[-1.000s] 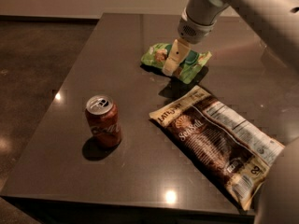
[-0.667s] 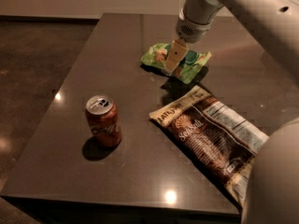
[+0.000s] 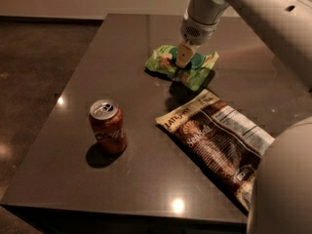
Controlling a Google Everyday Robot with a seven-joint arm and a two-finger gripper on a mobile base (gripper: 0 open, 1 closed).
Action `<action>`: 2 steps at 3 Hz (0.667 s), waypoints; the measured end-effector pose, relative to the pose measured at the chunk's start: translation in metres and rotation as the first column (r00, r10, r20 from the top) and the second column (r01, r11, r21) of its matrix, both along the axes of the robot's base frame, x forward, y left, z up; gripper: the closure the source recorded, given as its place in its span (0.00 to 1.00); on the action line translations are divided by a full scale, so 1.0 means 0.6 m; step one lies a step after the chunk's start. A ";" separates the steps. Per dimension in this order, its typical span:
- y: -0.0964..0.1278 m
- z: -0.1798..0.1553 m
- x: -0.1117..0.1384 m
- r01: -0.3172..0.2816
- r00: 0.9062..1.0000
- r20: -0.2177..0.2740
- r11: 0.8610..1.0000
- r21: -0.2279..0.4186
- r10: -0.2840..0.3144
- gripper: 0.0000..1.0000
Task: Move green rice chip bag near coke can
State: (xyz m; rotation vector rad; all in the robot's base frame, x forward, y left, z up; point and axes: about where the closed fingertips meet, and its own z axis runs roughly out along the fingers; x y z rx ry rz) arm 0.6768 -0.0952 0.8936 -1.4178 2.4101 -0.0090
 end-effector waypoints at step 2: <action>0.085 0.032 -0.074 -0.231 0.973 0.008 0.972 0.044 0.231 1.00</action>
Offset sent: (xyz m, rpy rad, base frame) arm -0.0923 0.0972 0.0405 0.1034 -0.0023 0.4457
